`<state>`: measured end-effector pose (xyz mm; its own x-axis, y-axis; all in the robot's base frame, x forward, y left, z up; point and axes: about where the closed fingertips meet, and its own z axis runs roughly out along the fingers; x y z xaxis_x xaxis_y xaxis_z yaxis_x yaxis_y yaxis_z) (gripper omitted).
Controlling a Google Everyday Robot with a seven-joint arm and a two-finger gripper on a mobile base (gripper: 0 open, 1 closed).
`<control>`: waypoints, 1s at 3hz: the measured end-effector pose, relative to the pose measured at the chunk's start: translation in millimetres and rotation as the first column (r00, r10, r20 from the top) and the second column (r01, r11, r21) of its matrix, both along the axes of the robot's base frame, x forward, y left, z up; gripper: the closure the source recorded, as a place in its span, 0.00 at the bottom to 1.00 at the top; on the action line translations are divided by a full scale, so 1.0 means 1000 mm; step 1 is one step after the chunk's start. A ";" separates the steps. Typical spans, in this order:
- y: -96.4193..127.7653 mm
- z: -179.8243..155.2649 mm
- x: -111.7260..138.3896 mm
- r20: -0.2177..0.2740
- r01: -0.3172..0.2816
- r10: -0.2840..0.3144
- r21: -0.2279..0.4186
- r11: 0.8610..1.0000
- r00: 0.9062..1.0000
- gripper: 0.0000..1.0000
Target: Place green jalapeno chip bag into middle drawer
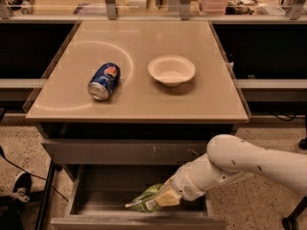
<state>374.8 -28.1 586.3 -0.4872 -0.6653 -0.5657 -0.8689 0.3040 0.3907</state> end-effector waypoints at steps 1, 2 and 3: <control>0.014 -0.020 0.001 -0.004 -0.002 0.002 -0.027 1.000 1.000 1.00; 0.022 -0.037 0.007 0.016 0.006 -0.005 -0.066 0.998 1.000 1.00; 0.022 -0.048 0.021 0.056 0.017 -0.010 -0.118 0.993 0.998 1.00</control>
Offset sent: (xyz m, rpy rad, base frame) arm 0.0173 0.0308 -0.0560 -0.1149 -0.0466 -0.0240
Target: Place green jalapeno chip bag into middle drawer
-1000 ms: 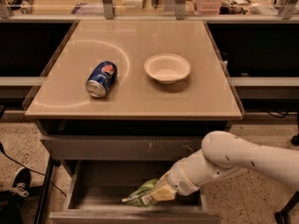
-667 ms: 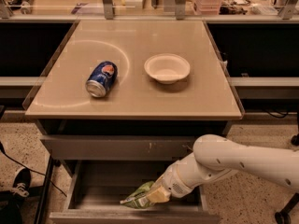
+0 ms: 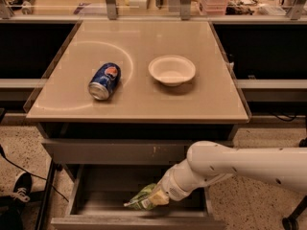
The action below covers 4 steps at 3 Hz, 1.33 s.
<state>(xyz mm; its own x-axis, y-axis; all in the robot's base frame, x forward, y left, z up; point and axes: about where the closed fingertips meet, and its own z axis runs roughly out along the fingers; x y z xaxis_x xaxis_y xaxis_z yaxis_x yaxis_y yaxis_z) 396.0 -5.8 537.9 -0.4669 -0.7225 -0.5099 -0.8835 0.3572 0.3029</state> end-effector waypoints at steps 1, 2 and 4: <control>0.001 -0.001 0.002 0.007 0.000 0.000 -0.005 1.000 1.000 0.84; 0.001 -0.001 0.002 0.007 0.000 0.000 -0.005 1.000 1.000 0.61; 0.001 -0.001 0.002 0.007 0.000 0.001 -0.005 1.000 1.000 0.14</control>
Offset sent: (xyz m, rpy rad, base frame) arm 0.0023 0.0009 -0.0013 -0.0054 -0.0066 0.0004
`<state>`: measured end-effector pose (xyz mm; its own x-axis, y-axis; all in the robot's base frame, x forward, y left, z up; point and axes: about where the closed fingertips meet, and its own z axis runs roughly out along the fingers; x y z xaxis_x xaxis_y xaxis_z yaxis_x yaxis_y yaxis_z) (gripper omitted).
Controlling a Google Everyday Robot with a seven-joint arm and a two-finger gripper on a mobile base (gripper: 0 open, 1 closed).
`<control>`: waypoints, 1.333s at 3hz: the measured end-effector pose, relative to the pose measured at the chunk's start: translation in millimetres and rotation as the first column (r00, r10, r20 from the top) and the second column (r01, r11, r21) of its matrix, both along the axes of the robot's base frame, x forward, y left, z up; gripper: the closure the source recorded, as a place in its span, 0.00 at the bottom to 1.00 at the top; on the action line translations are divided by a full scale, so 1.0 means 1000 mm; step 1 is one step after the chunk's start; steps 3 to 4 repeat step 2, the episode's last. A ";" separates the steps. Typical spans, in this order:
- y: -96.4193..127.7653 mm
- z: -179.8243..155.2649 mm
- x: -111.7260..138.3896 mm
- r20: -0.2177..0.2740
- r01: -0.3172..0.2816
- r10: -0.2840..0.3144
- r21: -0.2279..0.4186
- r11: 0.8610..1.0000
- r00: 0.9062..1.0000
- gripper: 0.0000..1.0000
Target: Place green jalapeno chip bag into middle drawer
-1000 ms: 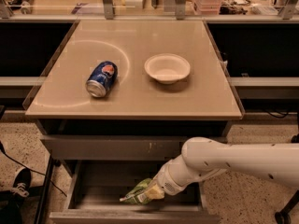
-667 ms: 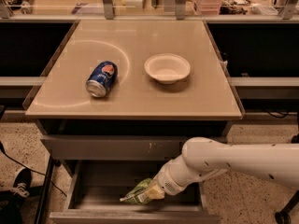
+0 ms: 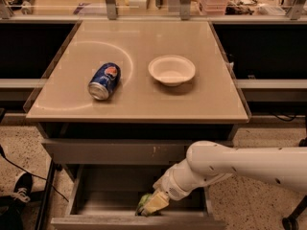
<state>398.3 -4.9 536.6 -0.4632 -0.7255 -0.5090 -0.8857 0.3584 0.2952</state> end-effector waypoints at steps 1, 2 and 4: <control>0.000 0.000 0.000 0.000 0.000 0.000 0.000 1.000 1.000 0.00; 0.000 0.000 0.000 0.000 0.000 0.000 0.000 1.000 1.000 0.00; 0.000 0.000 0.000 0.000 0.000 0.000 0.000 1.000 1.000 0.00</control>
Offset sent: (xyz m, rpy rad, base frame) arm 0.0000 0.0000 0.0000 0.0000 0.0000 0.0000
